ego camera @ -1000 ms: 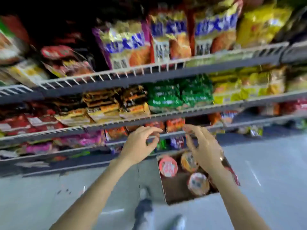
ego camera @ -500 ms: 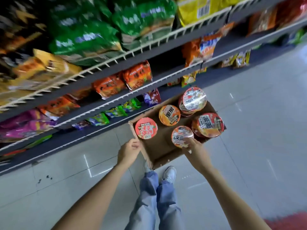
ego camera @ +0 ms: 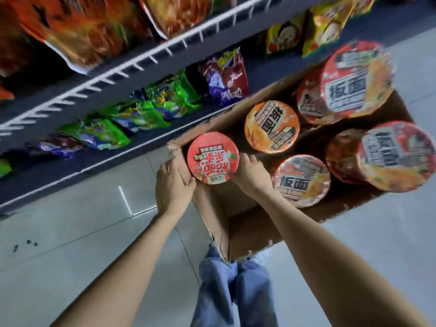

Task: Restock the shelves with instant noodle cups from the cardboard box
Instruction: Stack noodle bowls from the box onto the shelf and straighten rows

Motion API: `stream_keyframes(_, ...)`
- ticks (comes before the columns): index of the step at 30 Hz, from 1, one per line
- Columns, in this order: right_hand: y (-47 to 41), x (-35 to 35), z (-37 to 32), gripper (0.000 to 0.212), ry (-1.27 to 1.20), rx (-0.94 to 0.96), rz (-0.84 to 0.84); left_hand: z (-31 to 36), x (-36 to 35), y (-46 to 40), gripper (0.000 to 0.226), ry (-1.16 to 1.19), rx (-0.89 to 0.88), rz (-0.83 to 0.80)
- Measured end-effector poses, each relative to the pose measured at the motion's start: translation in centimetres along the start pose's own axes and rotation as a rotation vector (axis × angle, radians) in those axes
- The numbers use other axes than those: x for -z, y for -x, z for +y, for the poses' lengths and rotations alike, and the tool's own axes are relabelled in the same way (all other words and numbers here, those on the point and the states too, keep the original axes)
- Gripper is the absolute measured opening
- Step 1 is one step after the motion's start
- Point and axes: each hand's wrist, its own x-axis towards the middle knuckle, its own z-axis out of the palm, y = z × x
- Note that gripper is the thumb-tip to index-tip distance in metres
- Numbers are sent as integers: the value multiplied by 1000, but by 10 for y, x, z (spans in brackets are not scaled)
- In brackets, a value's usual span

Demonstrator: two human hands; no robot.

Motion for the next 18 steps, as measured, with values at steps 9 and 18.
stream_keyframes(9, -42, -51, 11, 74, -1037, -301, -195, -43, -19, -9, 46, -161, -390, 215)
stream_keyframes(18, 81, 60, 61, 61, -1351, -231, 40, 20, -44, -25, 21, 442, -43, -88)
